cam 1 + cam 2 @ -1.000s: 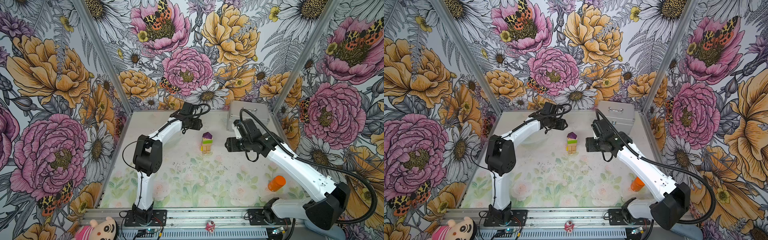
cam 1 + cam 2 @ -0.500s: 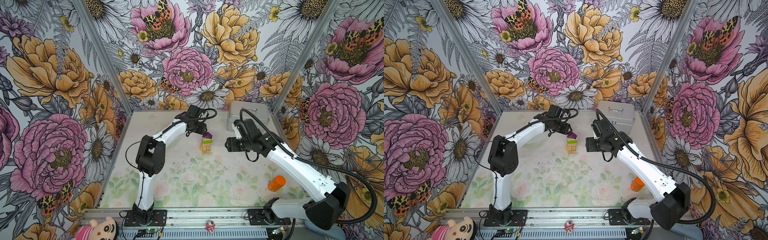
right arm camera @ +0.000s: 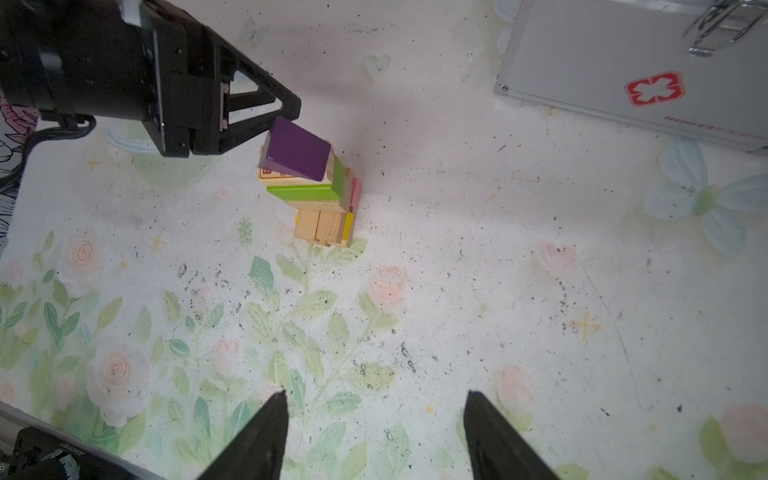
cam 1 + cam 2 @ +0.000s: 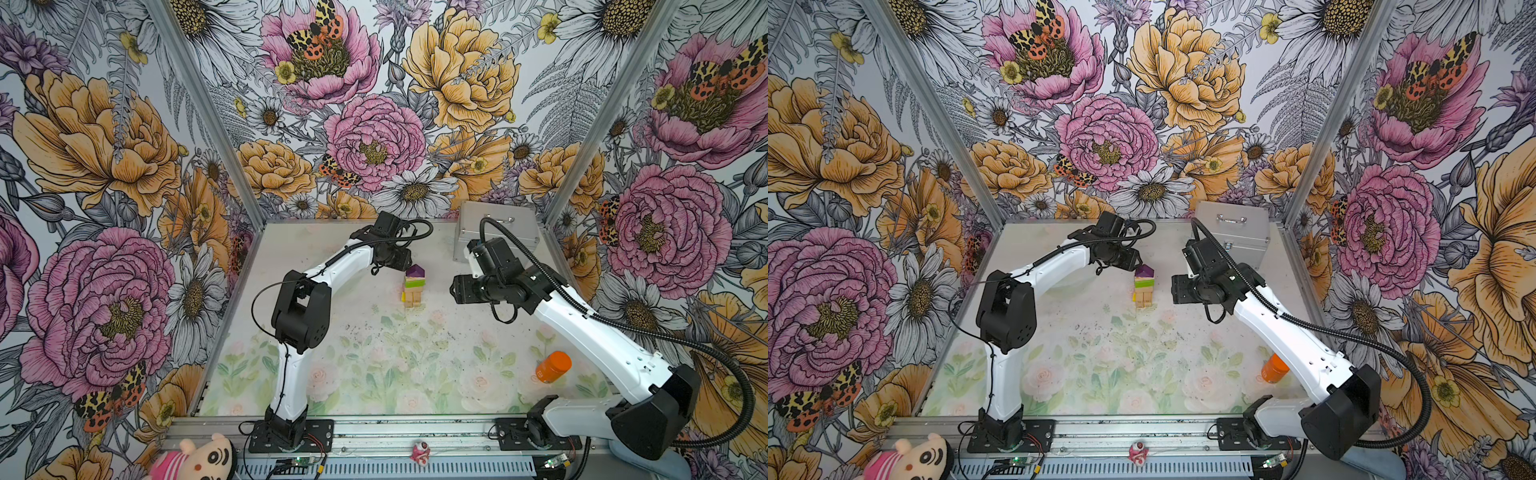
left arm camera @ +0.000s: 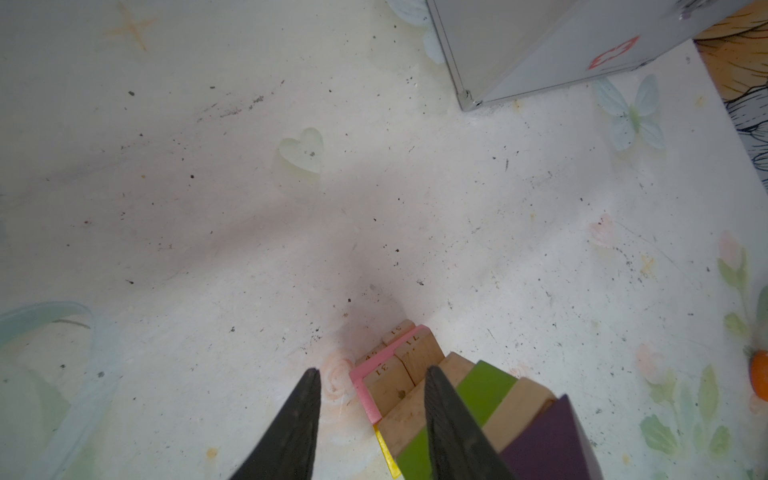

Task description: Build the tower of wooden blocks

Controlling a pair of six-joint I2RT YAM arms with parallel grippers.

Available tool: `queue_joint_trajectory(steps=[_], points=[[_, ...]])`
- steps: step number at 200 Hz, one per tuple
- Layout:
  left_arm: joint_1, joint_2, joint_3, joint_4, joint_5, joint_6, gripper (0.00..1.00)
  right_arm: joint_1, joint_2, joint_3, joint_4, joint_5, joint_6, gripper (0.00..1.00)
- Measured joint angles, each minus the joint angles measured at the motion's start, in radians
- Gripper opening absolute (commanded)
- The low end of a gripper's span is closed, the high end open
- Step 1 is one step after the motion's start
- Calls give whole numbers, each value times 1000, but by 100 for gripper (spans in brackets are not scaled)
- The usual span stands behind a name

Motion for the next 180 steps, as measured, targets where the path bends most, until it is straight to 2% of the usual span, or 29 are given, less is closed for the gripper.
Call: queue_joint_trajectory(steps=[64,104,109,123,129,133,138,180], points=[[11,-18,0,-5,-49,-25,44,-11,0,0,0,0,-8,74],[34,-134,-11,-6,-99,-36,44,-18,-8,0,0,6,-8,77],[37,-158,-19,-6,-107,-40,48,-18,-13,0,0,9,-8,77],[41,-241,-63,0,-137,-48,65,-20,-30,0,0,23,-8,81],[42,-289,-97,6,-155,-51,77,-20,-41,0,0,31,-7,83],[42,-321,-121,11,-166,-65,87,-20,-48,0,-1,37,-12,86],[42,-366,-156,19,-183,-68,98,-22,-59,-1,0,47,-11,99],[13,-803,-553,120,-343,-130,99,-55,-176,-29,-7,192,-21,100]])
